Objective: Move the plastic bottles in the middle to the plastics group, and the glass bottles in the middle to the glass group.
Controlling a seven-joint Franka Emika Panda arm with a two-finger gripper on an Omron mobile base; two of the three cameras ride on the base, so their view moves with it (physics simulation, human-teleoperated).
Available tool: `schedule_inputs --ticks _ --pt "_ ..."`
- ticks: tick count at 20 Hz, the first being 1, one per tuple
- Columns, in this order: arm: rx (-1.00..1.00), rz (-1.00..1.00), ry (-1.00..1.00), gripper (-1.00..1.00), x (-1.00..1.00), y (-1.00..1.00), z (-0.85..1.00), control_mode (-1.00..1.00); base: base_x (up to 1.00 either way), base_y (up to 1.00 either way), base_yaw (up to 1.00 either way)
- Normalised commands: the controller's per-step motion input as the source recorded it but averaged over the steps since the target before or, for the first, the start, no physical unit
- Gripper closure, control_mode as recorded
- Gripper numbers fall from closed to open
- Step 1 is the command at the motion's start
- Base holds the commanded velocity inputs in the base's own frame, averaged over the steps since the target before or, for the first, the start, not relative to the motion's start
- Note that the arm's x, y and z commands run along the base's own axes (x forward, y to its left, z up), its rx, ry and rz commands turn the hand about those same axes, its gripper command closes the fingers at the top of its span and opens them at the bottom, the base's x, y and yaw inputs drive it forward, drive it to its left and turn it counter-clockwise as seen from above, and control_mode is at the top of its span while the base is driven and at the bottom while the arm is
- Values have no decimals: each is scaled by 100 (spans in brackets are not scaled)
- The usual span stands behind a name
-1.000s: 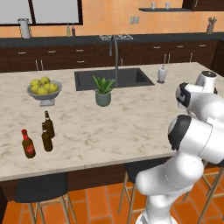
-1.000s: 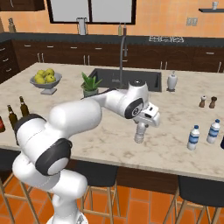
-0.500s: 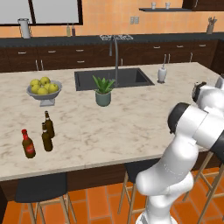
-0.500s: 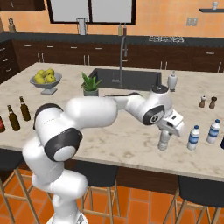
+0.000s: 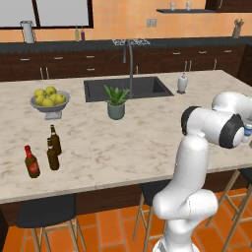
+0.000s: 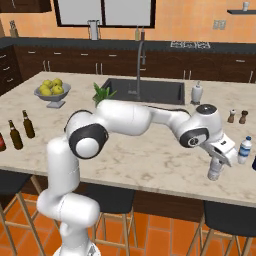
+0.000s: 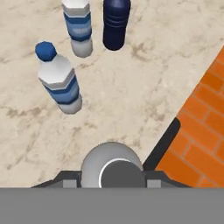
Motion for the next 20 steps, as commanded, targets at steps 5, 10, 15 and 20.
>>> schedule_inputs --ticks 5,10,15,20 --pt "0 -5 -2 100 -7 -79 0 -100 0 0 0" --pt "0 1 -1 100 9 -14 -5 -100 0 0 0" --pt "0 4 0 100 27 -3 -4 -100 0 0 0" --pt "-2 2 1 100 6 0 -32 -100 0 0 0"
